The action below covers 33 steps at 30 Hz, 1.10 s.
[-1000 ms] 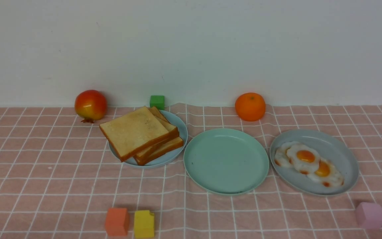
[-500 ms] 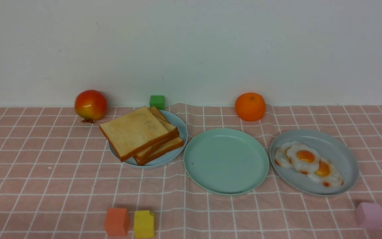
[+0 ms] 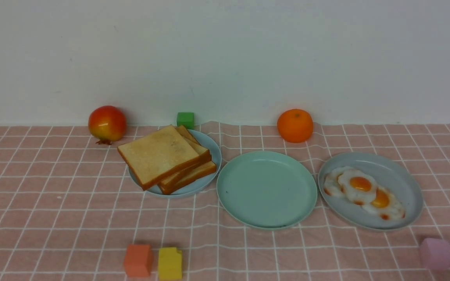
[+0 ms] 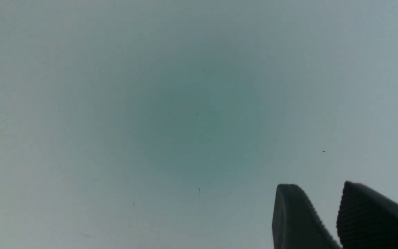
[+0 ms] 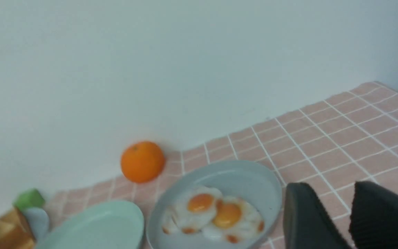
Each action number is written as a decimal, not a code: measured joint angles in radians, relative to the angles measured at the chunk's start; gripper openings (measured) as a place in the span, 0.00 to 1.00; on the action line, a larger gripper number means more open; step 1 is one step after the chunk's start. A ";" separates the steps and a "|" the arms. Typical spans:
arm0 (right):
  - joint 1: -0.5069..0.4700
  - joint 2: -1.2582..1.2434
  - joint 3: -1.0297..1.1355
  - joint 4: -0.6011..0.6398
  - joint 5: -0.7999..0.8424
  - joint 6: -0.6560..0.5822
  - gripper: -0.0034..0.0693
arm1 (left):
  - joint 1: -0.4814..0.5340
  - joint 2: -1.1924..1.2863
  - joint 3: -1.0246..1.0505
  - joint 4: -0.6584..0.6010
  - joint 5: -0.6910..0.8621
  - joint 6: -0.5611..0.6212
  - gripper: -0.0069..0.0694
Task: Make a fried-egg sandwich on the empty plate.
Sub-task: Use the left arm to grab a slice of bread
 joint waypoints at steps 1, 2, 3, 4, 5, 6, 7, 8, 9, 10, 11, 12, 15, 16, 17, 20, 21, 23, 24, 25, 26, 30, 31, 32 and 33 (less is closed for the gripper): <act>0.000 0.000 0.000 -0.002 0.000 0.019 0.38 | 0.000 0.000 0.000 -0.002 0.005 0.000 0.41; 0.000 0.000 0.000 -0.005 0.000 0.022 0.38 | 0.000 0.000 0.000 -0.002 0.006 0.000 0.41; 0.000 0.000 0.000 -0.026 0.001 0.033 0.38 | 0.000 0.000 0.000 -0.006 0.019 0.000 0.41; 0.000 0.000 0.000 -0.057 0.004 0.034 0.38 | 0.000 0.000 0.000 -0.010 0.041 0.000 0.41; 0.000 0.000 0.000 -0.088 0.008 0.037 0.38 | 0.000 0.000 0.000 -0.012 0.059 0.000 0.41; 0.000 0.000 0.000 -0.115 0.010 0.038 0.38 | 0.000 0.000 0.000 -0.014 0.070 0.000 0.41; 0.000 0.000 0.000 -0.143 0.010 0.040 0.38 | 0.000 0.000 0.000 -0.015 0.085 0.000 0.41; 0.000 0.000 0.000 -0.180 0.010 0.047 0.38 | 0.000 0.000 0.000 -0.017 0.096 0.000 0.41; 0.000 0.000 0.000 -0.203 0.009 0.052 0.38 | 0.000 0.000 0.000 -0.021 0.101 0.000 0.41; 0.000 0.000 0.000 -0.210 0.009 0.056 0.38 | 0.000 0.000 0.000 -0.022 0.101 0.000 0.41; 0.000 0.000 0.000 -0.218 0.009 0.065 0.38 | 0.000 0.000 0.000 -0.023 0.101 0.000 0.41; 0.000 0.000 0.000 -0.224 0.009 0.072 0.38 | 0.000 0.000 0.000 -0.024 0.101 0.000 0.41; 0.000 0.000 0.000 -0.236 0.009 0.120 0.38 | 0.000 0.000 -0.023 -0.026 0.113 0.000 0.41; 0.000 0.000 0.000 -0.236 0.009 0.124 0.38 | 0.000 0.000 -0.030 -0.026 0.117 0.000 0.41; 0.000 0.000 0.000 -0.236 0.009 0.158 0.38 | 0.000 0.002 -0.074 -0.028 0.131 0.000 0.41; 0.000 0.000 0.000 -0.236 0.009 0.177 0.38 | 0.000 0.034 -0.167 -0.029 0.177 0.000 0.41; 0.000 0.000 0.000 -0.236 0.009 0.182 0.38 | 0.000 0.057 -0.215 -0.029 0.214 0.000 0.41; 0.000 0.000 0.000 -0.236 0.009 0.183 0.38 | 0.000 0.111 -0.320 -0.029 0.319 0.000 0.41; 0.000 0.000 0.000 -0.236 0.009 0.183 0.38 | 0.000 0.148 -0.388 -0.029 0.404 0.000 0.41; 0.000 0.000 0.000 -0.236 0.009 0.183 0.38 | 0.000 0.154 -0.399 -0.031 0.420 -0.001 0.41; 0.000 0.000 0.000 -0.236 0.009 0.183 0.38 | 0.000 0.195 -0.482 -0.033 0.544 -0.006 0.41; 0.000 0.000 0.000 -0.236 0.009 0.183 0.38 | 0.000 0.359 -0.647 0.014 0.793 -0.008 0.41; 0.000 0.000 0.000 -0.236 0.009 0.183 0.38 | 0.000 0.405 -0.675 0.041 0.833 -0.008 0.41; 0.000 0.000 0.000 -0.236 0.009 0.183 0.38 | 0.000 0.440 -0.686 0.060 0.854 -0.008 0.41; 0.000 0.000 0.000 -0.236 0.009 0.183 0.38 | 0.000 0.471 -0.689 0.072 0.866 -0.011 0.41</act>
